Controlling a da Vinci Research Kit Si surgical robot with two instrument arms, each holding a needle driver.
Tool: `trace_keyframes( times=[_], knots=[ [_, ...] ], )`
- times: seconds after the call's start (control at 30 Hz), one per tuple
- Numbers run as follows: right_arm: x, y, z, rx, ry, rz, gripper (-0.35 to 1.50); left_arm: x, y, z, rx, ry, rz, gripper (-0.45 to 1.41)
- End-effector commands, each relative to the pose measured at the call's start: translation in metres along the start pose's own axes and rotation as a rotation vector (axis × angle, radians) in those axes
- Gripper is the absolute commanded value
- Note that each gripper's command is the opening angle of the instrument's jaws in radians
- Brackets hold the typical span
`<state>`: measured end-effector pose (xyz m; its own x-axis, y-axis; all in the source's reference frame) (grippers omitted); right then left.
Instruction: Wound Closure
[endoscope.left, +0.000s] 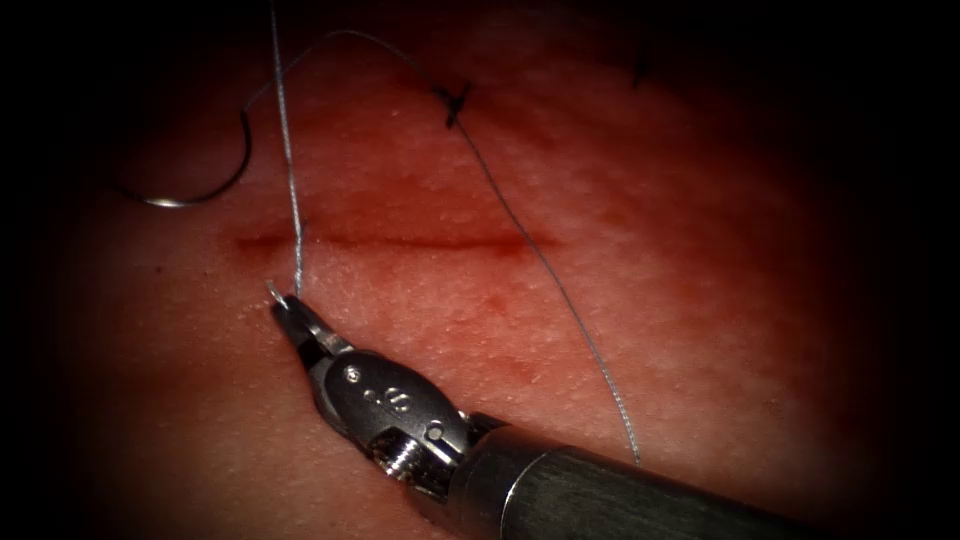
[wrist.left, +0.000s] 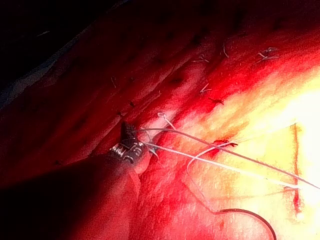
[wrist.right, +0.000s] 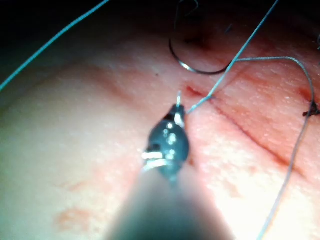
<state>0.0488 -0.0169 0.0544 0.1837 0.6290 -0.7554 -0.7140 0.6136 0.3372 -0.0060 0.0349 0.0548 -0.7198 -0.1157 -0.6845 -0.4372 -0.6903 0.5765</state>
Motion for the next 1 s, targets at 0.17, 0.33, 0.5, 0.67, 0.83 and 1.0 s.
trace_keyframes(
  times=[0.17, 0.33, 0.5, 0.67, 0.83, 1.0],
  knots=[
    [-0.0007, -0.0012, 0.0006, 0.032, 0.006, -0.033, -0.35, -0.0003, -0.0012, 0.002, 0.014, -0.001, -0.006, -0.45],
    [-0.0012, -0.0014, 0.0007, 0.087, 0.029, -0.119, -0.35, -0.0004, -0.0008, 0.0019, 0.02, -0.001, -0.003, -0.45],
    [-0.0013, -0.0013, 0.0008, 0.182, 0.065, -0.224, -0.35, 0.0, -0.0003, 0.0013, 0.015, -0.003, -0.003, -0.45],
    [-0.0012, -0.0011, 0.001, 0.283, 0.054, -0.308, -0.35, 0.0012, 0.0008, -0.0003, 0.001, 0.01, -0.071, -0.45],
    [-0.0008, -0.0003, 0.0014, 0.434, -0.023, -0.337, 0.22, 0.0035, 0.0024, -0.0034, -0.068, 0.001, -0.164, -0.45],
    [0.0001, 0.0003, 0.0012, 0.509, -0.005, -0.343, 0.88, 0.0054, 0.0036, -0.0058, -0.108, 0.029, -0.19, -0.45]
  ],
)
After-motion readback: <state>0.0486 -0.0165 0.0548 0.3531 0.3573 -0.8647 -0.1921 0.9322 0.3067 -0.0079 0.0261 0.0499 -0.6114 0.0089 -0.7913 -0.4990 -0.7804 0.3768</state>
